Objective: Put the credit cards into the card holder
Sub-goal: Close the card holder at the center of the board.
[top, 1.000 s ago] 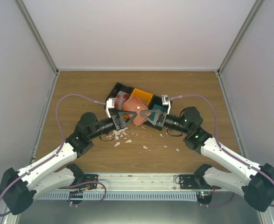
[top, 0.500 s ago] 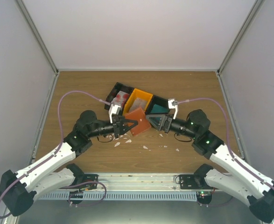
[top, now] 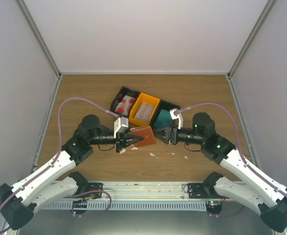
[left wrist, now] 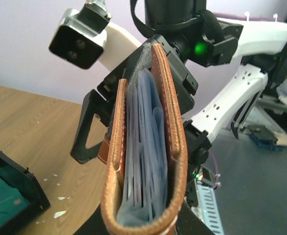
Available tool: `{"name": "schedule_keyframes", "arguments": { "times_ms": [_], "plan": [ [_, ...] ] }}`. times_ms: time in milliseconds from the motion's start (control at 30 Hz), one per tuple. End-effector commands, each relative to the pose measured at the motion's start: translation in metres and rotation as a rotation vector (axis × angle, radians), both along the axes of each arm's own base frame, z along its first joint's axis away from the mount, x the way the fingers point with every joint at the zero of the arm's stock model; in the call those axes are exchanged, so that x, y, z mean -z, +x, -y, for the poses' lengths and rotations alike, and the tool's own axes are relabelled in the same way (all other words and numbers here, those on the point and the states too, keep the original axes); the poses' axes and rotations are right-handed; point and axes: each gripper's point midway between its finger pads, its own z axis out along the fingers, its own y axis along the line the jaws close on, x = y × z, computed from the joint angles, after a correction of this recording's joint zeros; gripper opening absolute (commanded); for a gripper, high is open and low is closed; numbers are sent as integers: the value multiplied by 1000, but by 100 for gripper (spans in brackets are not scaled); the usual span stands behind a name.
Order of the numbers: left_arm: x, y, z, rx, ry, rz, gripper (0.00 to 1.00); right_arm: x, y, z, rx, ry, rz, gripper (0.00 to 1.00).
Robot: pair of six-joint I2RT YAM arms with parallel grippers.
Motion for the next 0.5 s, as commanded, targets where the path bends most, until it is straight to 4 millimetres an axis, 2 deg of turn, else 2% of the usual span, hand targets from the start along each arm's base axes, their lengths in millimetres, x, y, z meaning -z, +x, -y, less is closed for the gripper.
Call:
{"name": "schedule_keyframes", "arguments": {
  "times_ms": [0, 100, 200, 233, 333, 467],
  "plan": [
    [-26, -4, 1, 40, -35, 175, 0, 4, -20, -6, -136, -1, -1, 63],
    [-23, -3, 3, 48, -25, 167, 0, 12, -19, -4, -122, -21, -9, 64],
    [-19, -5, 3, 66, -10, 179, 0, 2, -18, -1, -99, 4, 32, 68],
    [-17, -8, 3, 80, -6, 182, 0, -6, -19, -1, -99, 35, 54, 70],
    [-13, -19, 2, 145, 7, 191, 0, -16, -19, -3, -104, 64, 50, 74],
    [-14, -31, 2, 223, 8, 224, 0, -10, -18, -10, -135, 42, 16, 73]
  ]
}}
